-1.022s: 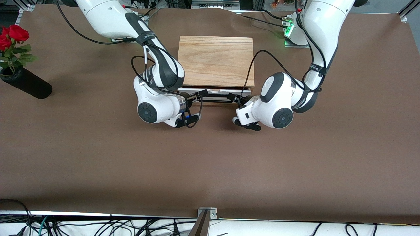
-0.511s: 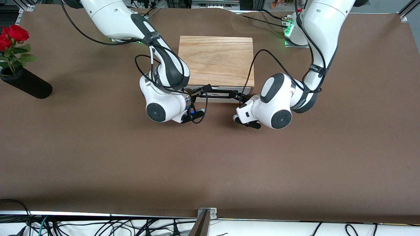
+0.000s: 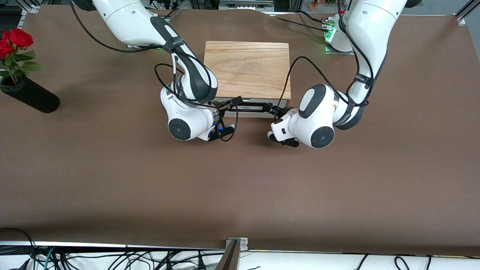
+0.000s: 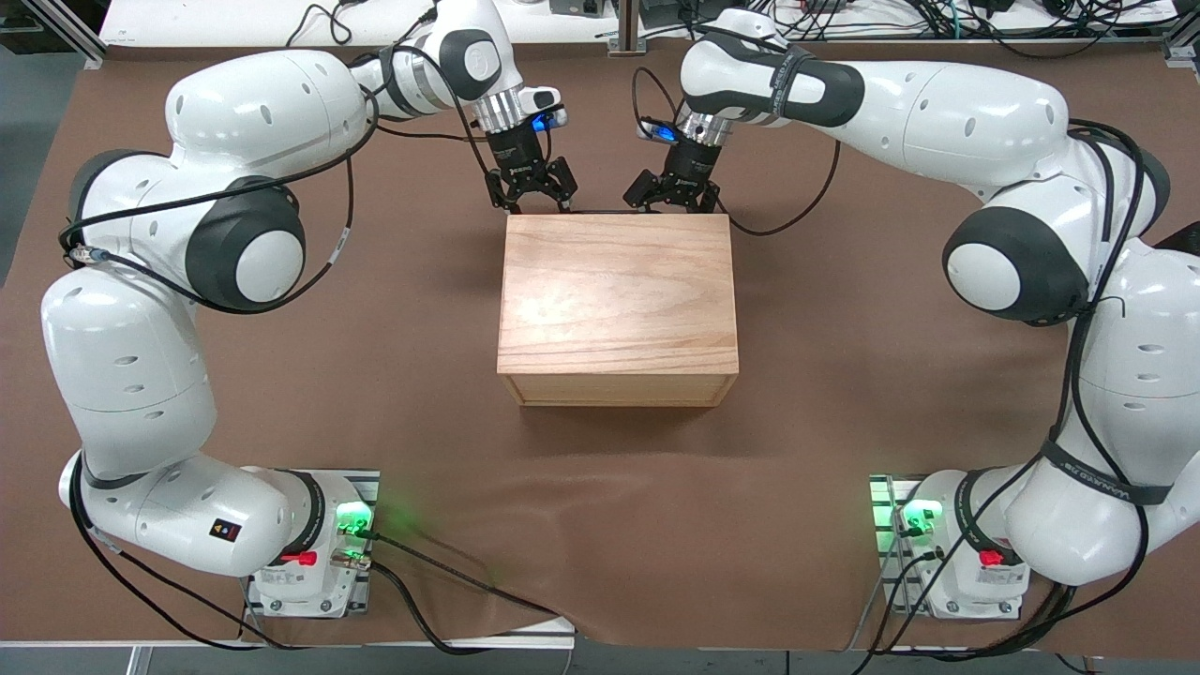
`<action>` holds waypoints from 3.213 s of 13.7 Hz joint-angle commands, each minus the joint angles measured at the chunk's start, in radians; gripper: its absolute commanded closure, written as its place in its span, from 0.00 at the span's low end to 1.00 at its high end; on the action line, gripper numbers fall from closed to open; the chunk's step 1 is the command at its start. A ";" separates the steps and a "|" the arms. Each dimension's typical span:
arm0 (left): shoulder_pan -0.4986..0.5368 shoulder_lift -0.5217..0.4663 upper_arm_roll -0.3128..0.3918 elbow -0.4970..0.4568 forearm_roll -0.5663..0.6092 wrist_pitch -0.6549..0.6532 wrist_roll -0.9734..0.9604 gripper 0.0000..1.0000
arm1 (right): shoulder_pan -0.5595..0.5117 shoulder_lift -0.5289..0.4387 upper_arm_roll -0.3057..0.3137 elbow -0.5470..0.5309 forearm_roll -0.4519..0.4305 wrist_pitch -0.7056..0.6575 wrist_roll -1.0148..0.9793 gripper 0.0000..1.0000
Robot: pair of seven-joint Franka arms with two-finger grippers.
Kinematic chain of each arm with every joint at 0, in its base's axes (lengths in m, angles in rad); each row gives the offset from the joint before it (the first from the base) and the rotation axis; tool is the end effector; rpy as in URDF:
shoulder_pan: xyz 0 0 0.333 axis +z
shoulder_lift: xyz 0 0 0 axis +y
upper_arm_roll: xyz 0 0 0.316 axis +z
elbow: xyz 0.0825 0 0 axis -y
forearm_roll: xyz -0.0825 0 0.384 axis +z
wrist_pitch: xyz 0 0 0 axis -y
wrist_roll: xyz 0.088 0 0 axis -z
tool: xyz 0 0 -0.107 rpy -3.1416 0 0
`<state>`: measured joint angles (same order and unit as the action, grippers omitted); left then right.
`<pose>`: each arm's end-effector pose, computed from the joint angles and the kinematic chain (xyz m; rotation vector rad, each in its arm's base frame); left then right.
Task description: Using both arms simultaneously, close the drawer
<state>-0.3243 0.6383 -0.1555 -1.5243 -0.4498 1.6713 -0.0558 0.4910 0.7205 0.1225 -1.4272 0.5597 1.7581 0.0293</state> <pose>0.5664 -0.3269 0.2721 2.6193 -0.3382 -0.8263 0.5432 0.4220 0.2613 -2.5465 -0.4513 0.7404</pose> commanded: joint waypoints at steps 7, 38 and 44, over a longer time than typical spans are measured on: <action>0.082 -0.074 0.028 0.122 0.017 -0.074 0.011 0.00 | -0.058 0.011 0.000 0.125 0.009 0.014 -0.129 0.00; 0.291 -0.649 0.077 -0.122 0.442 -0.004 0.008 0.00 | -0.465 -0.570 -0.167 -0.117 -0.543 0.084 -0.186 0.00; 0.292 -0.649 0.077 -0.122 0.445 -0.005 0.010 0.00 | -0.535 -0.625 -0.083 -0.167 -0.554 0.012 -0.114 0.00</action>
<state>-0.0319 0.0051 -0.0786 -1.6323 -0.0049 1.6619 -0.0520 -0.0136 0.1315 0.0038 -1.5482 0.0243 1.7763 -0.1143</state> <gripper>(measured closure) 0.000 0.000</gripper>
